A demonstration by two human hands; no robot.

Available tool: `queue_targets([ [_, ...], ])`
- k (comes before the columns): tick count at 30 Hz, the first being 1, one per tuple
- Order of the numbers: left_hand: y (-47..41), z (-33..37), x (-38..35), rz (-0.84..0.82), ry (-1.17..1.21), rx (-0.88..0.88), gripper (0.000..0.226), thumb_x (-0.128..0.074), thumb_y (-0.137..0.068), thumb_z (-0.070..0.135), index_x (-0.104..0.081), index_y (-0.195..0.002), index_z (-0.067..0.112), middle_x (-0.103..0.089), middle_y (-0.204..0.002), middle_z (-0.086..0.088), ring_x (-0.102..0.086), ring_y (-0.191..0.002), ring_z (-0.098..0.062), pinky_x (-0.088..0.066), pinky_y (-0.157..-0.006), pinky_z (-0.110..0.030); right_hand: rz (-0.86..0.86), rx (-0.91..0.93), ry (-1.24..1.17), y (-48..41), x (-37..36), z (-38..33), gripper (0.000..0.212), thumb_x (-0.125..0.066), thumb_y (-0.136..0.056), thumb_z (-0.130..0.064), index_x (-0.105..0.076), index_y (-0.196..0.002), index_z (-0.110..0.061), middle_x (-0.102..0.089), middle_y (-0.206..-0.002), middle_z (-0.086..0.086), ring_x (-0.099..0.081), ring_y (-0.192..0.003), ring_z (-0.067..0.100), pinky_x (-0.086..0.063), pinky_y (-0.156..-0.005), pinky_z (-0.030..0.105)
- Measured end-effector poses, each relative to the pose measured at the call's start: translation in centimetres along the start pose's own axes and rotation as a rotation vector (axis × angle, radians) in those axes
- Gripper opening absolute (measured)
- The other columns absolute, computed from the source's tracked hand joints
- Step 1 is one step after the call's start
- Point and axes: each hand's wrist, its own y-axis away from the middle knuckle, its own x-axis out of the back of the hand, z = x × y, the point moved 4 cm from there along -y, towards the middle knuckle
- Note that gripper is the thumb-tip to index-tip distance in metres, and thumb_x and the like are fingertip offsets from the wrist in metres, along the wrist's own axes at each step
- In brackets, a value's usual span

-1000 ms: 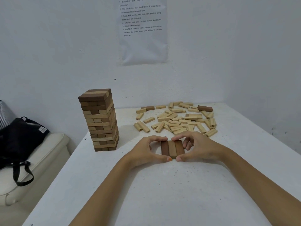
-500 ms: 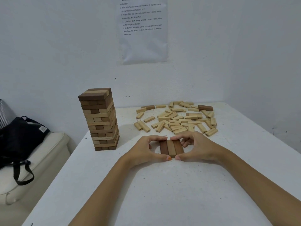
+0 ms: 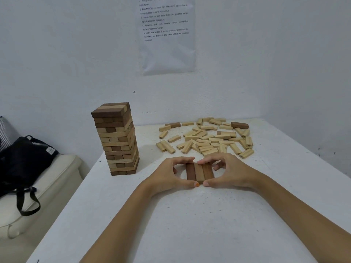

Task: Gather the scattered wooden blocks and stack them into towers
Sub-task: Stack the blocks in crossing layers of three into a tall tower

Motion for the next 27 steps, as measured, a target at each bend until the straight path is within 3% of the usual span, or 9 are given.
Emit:
queue_targets([
  [4,-0.11,-0.06,0.02,0.002,-0.016,0.002,0.075,-0.087,-0.064,0.036,-0.054,-0.131,0.038,-0.056,-0.127,0.024,-0.048,-0.110,0.013,-0.036,-0.077,-0.005,0.003,0.005,0.001,-0.12,0.02,0.16,0.063,-0.084,-0.053,-0.057,-0.064,-0.112,-0.052,-0.058,-0.122,-0.023,-0.054,-0.112,0.001,-0.050,-0.093,0.027],
  [9,-0.12,-0.06,-0.01,-0.003,-0.010,0.000,0.075,-0.087,-0.064,0.035,-0.054,-0.132,0.037,-0.056,-0.127,0.024,-0.046,-0.110,0.018,-0.037,-0.078,-0.006,0.004,0.016,0.003,-0.05,0.14,0.07,0.061,-0.088,-0.058,-0.049,-0.065,-0.115,-0.047,-0.059,-0.121,-0.024,-0.054,-0.112,-0.004,-0.049,-0.092,0.021],
  [12,-0.11,-0.07,0.00,-0.004,0.000,-0.001,0.074,-0.087,-0.066,0.032,-0.054,-0.132,0.036,-0.056,-0.125,0.024,-0.044,-0.104,0.026,-0.036,-0.078,0.000,0.007,0.024,0.006,-0.02,0.18,-0.12,0.059,-0.089,-0.061,-0.042,-0.066,-0.116,-0.044,-0.059,-0.120,-0.024,-0.052,-0.112,-0.008,-0.046,-0.089,0.016],
  [19,-0.12,-0.05,-0.04,-0.012,-0.011,-0.013,0.074,-0.086,-0.066,0.032,-0.053,-0.133,0.035,-0.055,-0.128,0.023,-0.043,-0.108,0.024,-0.037,-0.079,-0.004,0.010,0.027,-0.002,-0.09,0.18,0.00,0.060,-0.089,-0.061,-0.043,-0.066,-0.115,-0.045,-0.059,-0.121,-0.023,-0.051,-0.113,-0.008,-0.046,-0.089,0.018],
  [23,-0.13,-0.02,-0.08,-0.011,-0.006,-0.027,0.072,-0.086,-0.068,0.029,-0.054,-0.132,0.033,-0.055,-0.125,0.023,-0.042,-0.095,0.031,-0.033,-0.075,0.004,0.013,0.028,-0.014,-0.08,0.14,0.06,0.060,-0.089,-0.060,-0.043,-0.066,-0.115,-0.044,-0.061,-0.120,-0.022,-0.052,-0.113,-0.007,-0.046,-0.089,0.018],
  [27,-0.13,-0.03,-0.05,-0.018,-0.010,-0.023,0.073,-0.086,-0.068,0.029,-0.054,-0.133,0.033,-0.054,-0.125,0.024,-0.041,-0.096,0.032,-0.033,-0.076,0.005,0.017,0.032,-0.007,-0.06,0.15,-0.11,0.060,-0.089,-0.061,-0.042,-0.066,-0.116,-0.043,-0.061,-0.120,-0.022,-0.052,-0.112,-0.008,-0.046,-0.086,0.016],
])
